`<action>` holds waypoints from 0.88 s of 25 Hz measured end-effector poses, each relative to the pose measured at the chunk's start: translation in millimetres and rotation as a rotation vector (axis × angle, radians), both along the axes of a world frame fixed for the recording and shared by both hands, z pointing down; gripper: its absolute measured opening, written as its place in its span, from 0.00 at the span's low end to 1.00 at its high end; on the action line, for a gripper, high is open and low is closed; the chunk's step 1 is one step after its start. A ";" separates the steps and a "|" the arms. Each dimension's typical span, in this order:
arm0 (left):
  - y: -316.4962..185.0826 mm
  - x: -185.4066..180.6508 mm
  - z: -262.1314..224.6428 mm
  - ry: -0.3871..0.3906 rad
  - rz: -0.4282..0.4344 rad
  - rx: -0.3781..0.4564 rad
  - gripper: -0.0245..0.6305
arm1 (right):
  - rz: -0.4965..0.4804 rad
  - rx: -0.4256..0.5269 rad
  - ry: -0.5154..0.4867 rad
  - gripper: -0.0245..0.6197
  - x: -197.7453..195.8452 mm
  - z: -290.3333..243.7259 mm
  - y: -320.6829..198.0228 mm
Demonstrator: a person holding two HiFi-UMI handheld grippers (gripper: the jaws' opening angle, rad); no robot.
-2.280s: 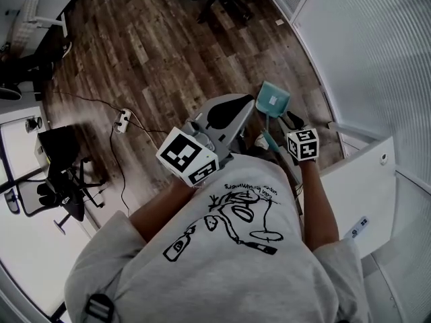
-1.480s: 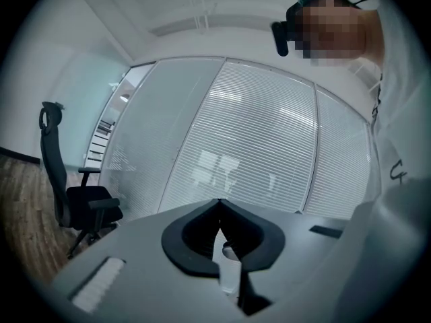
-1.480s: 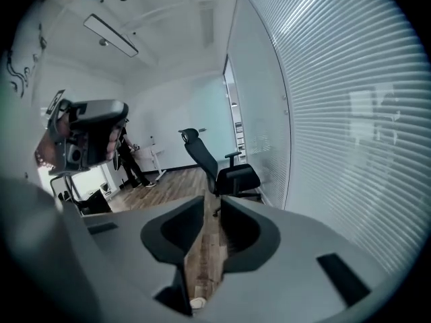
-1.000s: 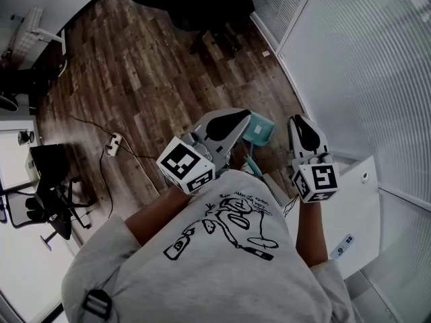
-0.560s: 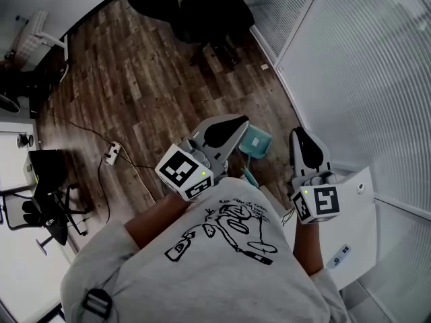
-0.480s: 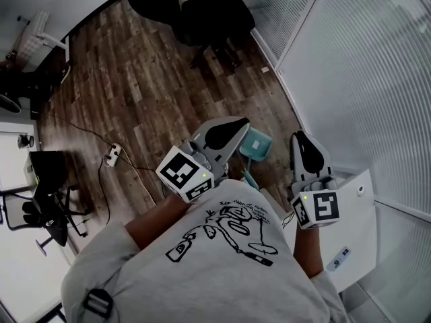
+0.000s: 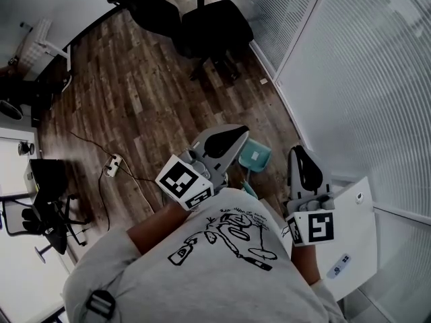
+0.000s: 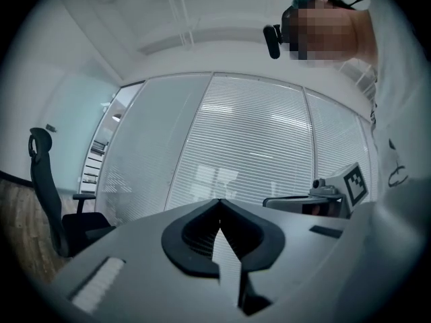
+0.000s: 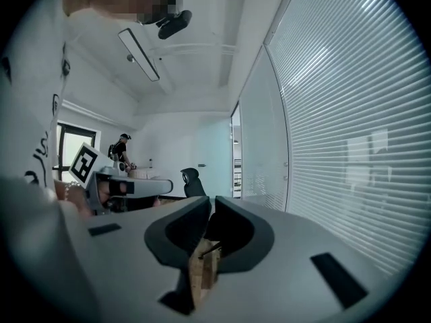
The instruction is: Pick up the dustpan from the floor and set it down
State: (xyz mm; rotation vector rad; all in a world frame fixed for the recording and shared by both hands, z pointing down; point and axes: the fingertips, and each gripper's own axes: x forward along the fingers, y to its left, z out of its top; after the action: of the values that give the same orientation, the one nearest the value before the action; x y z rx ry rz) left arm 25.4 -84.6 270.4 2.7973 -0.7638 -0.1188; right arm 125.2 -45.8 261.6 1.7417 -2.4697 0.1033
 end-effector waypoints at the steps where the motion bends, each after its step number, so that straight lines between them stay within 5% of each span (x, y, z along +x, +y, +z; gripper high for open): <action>1: 0.1 0.6 -1.4 0.001 0.001 0.004 0.04 | 0.001 0.003 0.002 0.08 -0.2 -1.7 0.3; 22: 12.1 -6.0 -2.2 0.005 -0.001 0.000 0.04 | 0.038 0.012 0.026 0.06 -1.6 -7.4 10.5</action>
State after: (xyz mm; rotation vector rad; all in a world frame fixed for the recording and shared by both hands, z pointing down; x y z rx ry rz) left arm 19.4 -72.6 268.2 2.7951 -0.7640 -0.1258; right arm 123.6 -35.3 254.2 1.7832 -2.4251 0.0698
